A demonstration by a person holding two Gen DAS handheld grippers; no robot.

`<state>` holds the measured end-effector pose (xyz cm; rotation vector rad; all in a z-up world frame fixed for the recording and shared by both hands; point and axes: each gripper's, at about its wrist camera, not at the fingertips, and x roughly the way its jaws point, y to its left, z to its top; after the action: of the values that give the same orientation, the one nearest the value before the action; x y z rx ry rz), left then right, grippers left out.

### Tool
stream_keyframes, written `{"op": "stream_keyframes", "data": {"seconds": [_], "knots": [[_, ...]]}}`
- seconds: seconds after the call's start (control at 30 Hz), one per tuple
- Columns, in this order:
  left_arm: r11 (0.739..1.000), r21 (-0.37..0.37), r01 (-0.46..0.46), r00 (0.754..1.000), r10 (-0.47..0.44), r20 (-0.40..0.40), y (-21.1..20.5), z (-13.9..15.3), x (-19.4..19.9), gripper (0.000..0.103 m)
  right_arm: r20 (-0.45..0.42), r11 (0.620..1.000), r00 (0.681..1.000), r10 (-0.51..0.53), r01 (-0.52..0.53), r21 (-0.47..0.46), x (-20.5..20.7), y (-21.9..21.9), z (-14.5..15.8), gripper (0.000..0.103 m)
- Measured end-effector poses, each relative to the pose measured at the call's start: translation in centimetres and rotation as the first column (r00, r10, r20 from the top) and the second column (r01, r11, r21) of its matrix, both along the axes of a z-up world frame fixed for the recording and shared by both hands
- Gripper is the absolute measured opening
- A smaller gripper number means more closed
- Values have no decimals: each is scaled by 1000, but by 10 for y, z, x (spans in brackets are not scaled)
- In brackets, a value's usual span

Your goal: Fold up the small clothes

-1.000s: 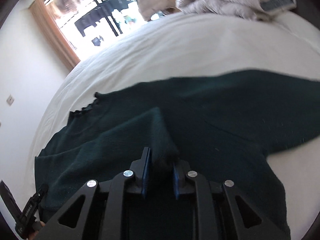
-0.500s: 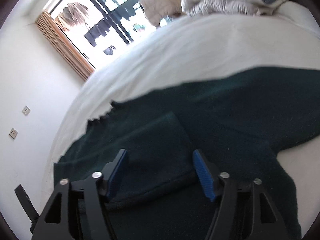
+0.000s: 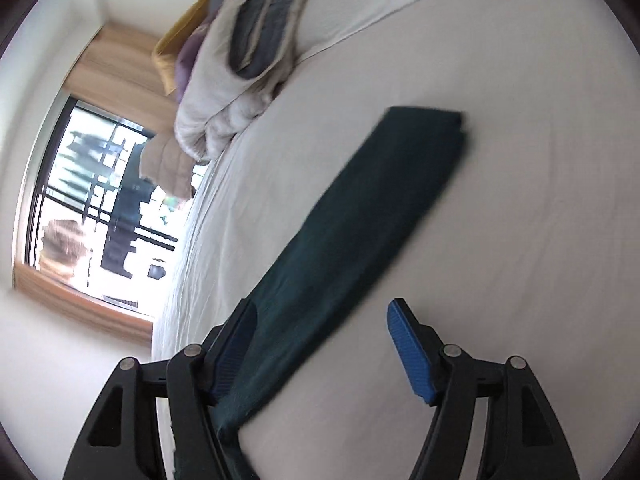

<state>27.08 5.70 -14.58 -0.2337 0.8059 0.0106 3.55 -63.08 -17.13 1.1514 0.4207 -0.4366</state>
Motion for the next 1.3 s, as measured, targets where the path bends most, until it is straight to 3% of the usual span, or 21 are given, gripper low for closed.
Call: {"op": "stream_keyframes", "data": {"seconds": [0.17, 0.33, 0.5, 0.6, 0.67, 0.7, 0.8, 1.03, 1.3], "knots": [[1000, 4, 0, 1000, 0, 0, 0, 0, 1, 86, 77, 993, 994, -79, 71, 97, -17, -49, -13, 67], [1000, 9, -1, 1000, 1, -2, -1, -1, 2, 87, 41, 998, 998, -37, 34, 53, 18, -52, -2, 68], [1000, 14, -3, 1000, 3, -2, -2, -2, 3, 87, 71, 994, 994, -82, 77, 81, 24, -70, -2, 67], [1000, 16, -4, 1000, 4, -1, -2, -2, 4, 88, 55, 994, 995, -88, 84, 72, 32, -80, -3, 53], [1000, 15, -3, 1000, 3, -1, -2, -2, 4, 88, 33, 994, 996, -80, 78, 75, 36, -83, -4, 31], [1000, 14, -3, 1000, 3, -1, -2, -2, 4, 88, 27, 995, 997, -78, 76, 66, 38, -82, -2, 28], [1000, 10, -3, 1000, 3, 2, -1, -3, 4, 88, 18, 997, 997, -75, 75, 4, 39, -71, 11, 14], [1000, -4, -2, 1000, 2, 6, 1, -2, 5, 88, 28, 986, 1000, 6, -1, -166, 60, -34, 66, 11], [1000, -27, 0, 1000, 1, 11, 4, -1, 4, 88, 29, 912, 986, 165, -141, -386, 94, 37, 147, 11]]}}
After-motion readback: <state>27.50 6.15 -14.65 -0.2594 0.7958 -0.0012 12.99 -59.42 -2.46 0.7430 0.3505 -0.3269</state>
